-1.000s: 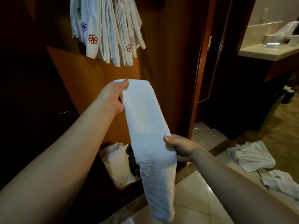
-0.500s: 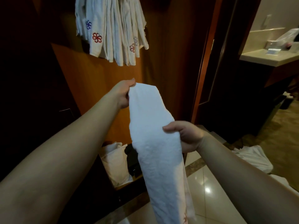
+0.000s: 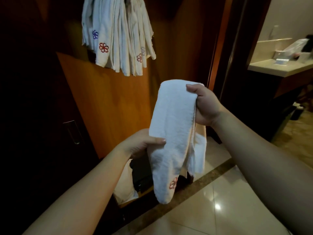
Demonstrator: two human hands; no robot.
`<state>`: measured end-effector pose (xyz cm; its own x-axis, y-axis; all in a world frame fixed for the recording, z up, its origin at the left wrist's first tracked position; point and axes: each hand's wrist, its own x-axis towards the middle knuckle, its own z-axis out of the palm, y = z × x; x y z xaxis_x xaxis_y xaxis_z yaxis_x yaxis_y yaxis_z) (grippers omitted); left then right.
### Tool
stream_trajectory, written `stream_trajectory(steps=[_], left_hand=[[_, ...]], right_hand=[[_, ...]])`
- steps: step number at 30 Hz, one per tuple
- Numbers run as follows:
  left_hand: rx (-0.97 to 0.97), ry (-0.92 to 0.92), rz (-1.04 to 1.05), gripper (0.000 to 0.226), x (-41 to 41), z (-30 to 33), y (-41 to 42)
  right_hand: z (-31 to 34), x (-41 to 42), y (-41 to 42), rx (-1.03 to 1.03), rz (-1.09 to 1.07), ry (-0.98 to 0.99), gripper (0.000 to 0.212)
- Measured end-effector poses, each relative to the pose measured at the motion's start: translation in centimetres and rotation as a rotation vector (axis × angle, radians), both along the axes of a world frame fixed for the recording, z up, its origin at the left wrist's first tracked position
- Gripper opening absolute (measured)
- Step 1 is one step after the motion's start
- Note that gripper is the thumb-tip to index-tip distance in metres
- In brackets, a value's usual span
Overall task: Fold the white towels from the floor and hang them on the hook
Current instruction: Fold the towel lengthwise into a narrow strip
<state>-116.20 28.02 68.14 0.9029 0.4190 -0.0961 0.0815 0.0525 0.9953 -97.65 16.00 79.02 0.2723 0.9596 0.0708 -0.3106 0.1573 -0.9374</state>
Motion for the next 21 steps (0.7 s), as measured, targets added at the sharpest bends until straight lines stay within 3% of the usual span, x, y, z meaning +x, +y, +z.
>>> stream_trajectory(steps=[7, 10, 12, 14, 16, 18, 21], left_hand=[[0.01, -0.031, 0.164, 0.072, 0.4, 0.6, -1.6], [0.112, -0.001, 0.405, 0.073, 1.0, 1.6, -2.4], [0.209, -0.04, 0.659, 0.06, 1.2, 2.4, -3.3], [0.32, -0.18, 0.829, 0.033, 0.8, 3.2, -4.9], [0.356, -0.342, 0.793, 0.017, 0.3, 4.4, -7.0], [0.281, -0.471, 0.614, 0.043, 0.4, 5.5, -8.9], [0.194, -0.477, 0.533, 0.076, 1.5, 7.1, -9.8]], right_hand=[[1.8, -0.8, 1.0, 0.001, -0.089, -0.117, 0.057], [3.0, -1.2, 1.4, -0.013, -0.14, -0.226, 0.057], [4.1, -1.7, 1.7, 0.001, -0.149, -0.289, 0.045], [5.3, -2.2, 2.4, 0.003, -0.169, -0.381, 0.045], [6.4, -3.0, 3.2, -0.01, -0.186, -0.481, 0.044], [7.6, -4.2, 4.0, -0.031, -0.202, -0.58, 0.031], [9.2, -6.1, 5.2, -0.03, -0.282, -0.668, 0.03]])
